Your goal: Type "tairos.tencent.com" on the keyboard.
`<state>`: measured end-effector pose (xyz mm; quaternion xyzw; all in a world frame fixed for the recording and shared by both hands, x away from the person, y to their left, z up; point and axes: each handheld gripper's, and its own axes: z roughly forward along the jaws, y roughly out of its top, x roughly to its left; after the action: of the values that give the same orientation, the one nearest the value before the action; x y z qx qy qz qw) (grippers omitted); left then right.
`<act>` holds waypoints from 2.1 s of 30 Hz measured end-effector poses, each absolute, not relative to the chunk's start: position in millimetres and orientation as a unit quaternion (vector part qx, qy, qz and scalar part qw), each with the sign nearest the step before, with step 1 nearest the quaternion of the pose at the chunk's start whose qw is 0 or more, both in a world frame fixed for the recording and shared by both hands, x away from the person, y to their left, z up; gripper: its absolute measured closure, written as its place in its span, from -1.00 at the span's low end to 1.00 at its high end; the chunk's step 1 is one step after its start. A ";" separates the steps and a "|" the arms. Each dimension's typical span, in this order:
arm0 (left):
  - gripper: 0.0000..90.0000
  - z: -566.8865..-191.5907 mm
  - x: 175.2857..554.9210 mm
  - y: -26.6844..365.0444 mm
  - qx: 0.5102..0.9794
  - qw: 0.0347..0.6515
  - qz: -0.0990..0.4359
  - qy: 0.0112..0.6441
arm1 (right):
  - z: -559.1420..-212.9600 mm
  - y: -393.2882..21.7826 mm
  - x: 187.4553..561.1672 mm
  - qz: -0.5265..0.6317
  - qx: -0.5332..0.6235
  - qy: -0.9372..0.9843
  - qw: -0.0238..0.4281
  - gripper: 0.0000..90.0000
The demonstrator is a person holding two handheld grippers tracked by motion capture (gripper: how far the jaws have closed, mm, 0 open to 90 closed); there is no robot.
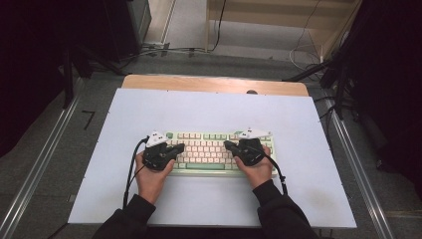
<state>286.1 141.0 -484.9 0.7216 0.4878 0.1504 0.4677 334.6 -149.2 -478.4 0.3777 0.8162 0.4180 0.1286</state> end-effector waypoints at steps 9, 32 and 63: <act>1.00 -486.9 285.5 141.6 0.725 0.461 0.148 0.490 | -476.7 -150.0 333.2 0.423 0.376 0.815 0.128 0.96; 1.00 -494.5 287.9 137.4 0.734 0.447 0.143 0.491 | -475.6 -151.4 332.9 0.427 0.375 0.813 0.128 0.96; 1.00 -495.8 287.4 134.6 0.739 0.439 0.146 0.489 | -474.7 -151.6 332.4 0.429 0.374 0.812 0.129 0.96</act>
<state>287.4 134.6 -495.8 0.7391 0.4892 0.1464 0.4393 332.4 -151.6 -474.7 0.3740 0.8120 0.4291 0.1292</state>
